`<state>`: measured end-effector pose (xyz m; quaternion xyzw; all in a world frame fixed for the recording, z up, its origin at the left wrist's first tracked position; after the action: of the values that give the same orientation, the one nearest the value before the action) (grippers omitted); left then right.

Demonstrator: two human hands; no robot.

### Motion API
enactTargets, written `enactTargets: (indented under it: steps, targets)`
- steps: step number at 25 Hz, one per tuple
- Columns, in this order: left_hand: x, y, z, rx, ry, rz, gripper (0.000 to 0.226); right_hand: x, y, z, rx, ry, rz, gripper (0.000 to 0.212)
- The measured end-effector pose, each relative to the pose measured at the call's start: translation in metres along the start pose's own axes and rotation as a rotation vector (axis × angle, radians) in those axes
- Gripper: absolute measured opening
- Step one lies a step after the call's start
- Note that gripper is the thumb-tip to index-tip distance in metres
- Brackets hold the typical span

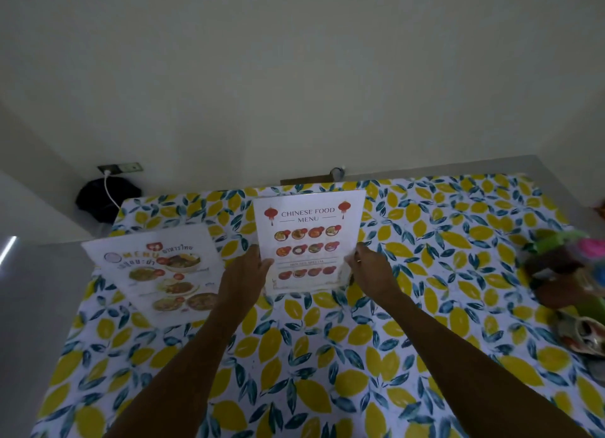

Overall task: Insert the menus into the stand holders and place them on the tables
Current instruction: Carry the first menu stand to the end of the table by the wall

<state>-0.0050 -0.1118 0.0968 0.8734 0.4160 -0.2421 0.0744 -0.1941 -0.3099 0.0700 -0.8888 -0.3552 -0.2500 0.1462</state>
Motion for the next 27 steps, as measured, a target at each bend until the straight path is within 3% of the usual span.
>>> enactTargets:
  steps: [7,16,18,23,27]
  targets:
    - [-0.137,0.043,0.023,-0.041,-0.079,0.120,0.032,-0.080,0.049,-0.116,-0.134,0.014,-0.029,0.026]
    - [-0.373,0.106,0.134,-0.079,-0.221,0.107,0.036,-0.259,0.124,-0.304,-0.258,-0.123,-0.046,0.029]
    - [-0.423,0.120,0.154,-0.093,-0.231,0.169,0.033,-0.296,0.142,-0.339,-0.270,-0.127,-0.030,0.028]
    - [-0.509,0.165,0.198,-0.068,-0.153,0.262,0.035,-0.383,0.176,-0.388,-0.275,-0.072,0.062,0.027]
    - [-0.547,0.185,0.233,-0.033,-0.137,0.221,0.034,-0.433,0.195,-0.395,-0.277,-0.044,0.118,0.028]
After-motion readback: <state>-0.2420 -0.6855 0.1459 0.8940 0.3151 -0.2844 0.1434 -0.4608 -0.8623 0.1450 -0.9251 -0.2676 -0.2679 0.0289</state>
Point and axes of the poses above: each hand's wrist, its own y-axis towards the middle knuckle, its own z-axis out of the palm, x = y × z, the point moved 4 cm from there along y, towards the middle knuckle, and after that the axes turned 3 degrees about -z, right-handed, at the moved point
